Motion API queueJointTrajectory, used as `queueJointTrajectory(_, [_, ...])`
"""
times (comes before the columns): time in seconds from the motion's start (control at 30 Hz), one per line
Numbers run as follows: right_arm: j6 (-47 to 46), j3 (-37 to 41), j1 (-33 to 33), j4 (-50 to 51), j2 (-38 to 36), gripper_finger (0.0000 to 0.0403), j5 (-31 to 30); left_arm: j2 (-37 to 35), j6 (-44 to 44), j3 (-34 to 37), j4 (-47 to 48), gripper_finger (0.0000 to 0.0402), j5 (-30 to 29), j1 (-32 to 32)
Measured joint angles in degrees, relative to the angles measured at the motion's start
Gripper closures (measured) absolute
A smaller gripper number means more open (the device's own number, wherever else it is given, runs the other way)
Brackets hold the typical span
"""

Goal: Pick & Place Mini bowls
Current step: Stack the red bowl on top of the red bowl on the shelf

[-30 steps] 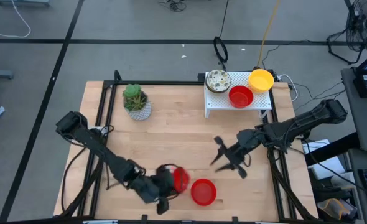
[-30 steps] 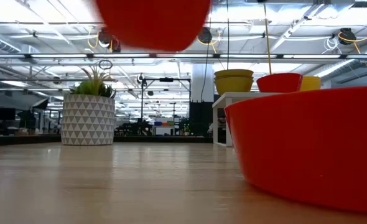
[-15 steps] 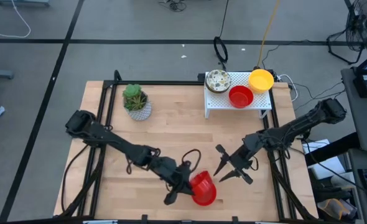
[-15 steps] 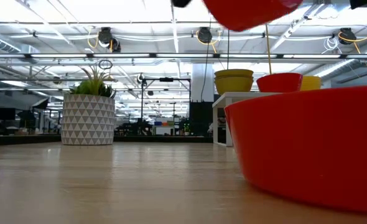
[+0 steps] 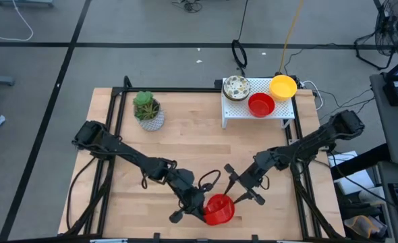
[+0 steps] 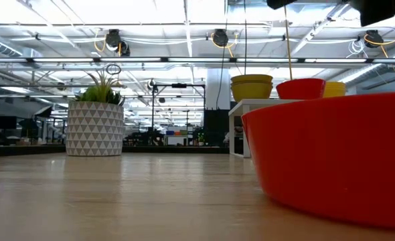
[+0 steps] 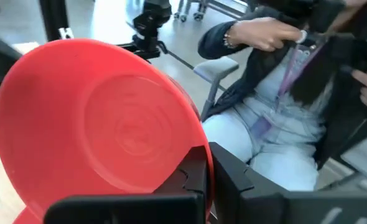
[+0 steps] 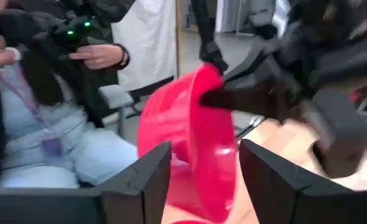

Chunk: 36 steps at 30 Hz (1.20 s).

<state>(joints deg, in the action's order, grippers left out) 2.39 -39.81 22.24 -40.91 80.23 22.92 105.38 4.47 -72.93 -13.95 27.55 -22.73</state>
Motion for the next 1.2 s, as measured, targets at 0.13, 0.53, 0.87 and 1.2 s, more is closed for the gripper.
queueJointTrajectory(0.13, [-3.78,0.00,0.00,-4.87,3.45,0.0213,6.11,0.00,-2.97,0.00,1.01,0.0390,3.19,1.00])
queueJointTrajectory(0.53, [-4.16,-0.06,0.63,-8.84,6.81,0.0271,11.10,-0.02,-14.62,0.00,0.89,0.0387,12.98,4.80])
queueJointTrajectory(0.87, [-3.21,-0.07,0.78,-9.01,6.81,0.0394,12.04,-0.02,-13.90,0.00,0.12,0.0360,12.29,4.82])
queueJointTrajectory(1.2, [-4.53,-0.07,0.18,-7.63,5.91,0.0402,11.62,-0.08,-7.49,0.00,-2.74,0.0304,10.34,4.67])
